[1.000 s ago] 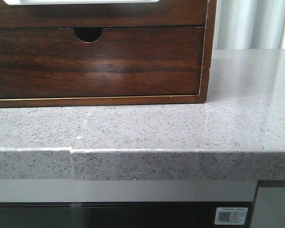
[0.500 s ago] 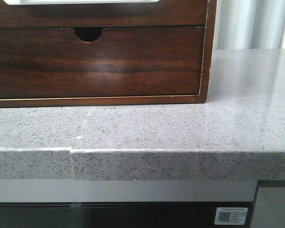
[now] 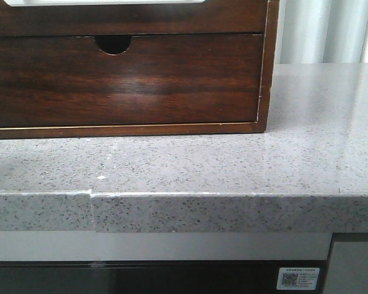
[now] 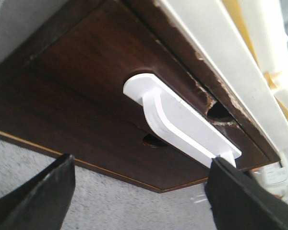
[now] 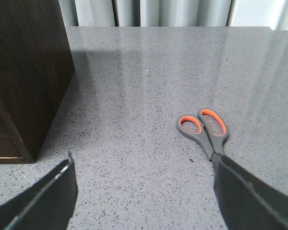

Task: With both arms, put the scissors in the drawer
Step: 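Grasp the white drawer handle with the left gripper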

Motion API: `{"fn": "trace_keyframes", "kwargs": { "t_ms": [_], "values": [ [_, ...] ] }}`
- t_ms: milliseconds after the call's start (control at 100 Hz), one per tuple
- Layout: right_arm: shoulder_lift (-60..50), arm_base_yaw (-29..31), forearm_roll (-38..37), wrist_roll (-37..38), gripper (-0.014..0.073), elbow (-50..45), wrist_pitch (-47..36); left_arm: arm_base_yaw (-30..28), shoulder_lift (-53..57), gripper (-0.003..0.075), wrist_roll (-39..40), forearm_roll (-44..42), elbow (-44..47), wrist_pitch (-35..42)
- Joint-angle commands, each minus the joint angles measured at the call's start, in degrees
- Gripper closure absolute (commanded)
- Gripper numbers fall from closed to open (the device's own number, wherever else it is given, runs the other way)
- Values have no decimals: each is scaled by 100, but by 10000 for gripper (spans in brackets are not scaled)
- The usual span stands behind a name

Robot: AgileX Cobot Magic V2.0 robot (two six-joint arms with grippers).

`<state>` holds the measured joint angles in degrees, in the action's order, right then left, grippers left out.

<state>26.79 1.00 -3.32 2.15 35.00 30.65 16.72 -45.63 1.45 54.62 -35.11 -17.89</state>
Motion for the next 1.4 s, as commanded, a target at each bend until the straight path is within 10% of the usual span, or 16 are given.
{"fn": "trace_keyframes", "kwargs": {
  "t_ms": [0, 650, 1390],
  "values": [
    [82, 43, -12, -31, 60, 207, -453, 79, -167, 188, -55, 666, -216, 318],
    [82, 43, -12, -31, 60, 207, -453, 79, -1587, 552, -689, 1962, -1110, -197],
    [82, 43, -12, -31, 60, 207, -453, 79, -2053, 587, -1128, 2383, -1184, -711]
  ]
}}
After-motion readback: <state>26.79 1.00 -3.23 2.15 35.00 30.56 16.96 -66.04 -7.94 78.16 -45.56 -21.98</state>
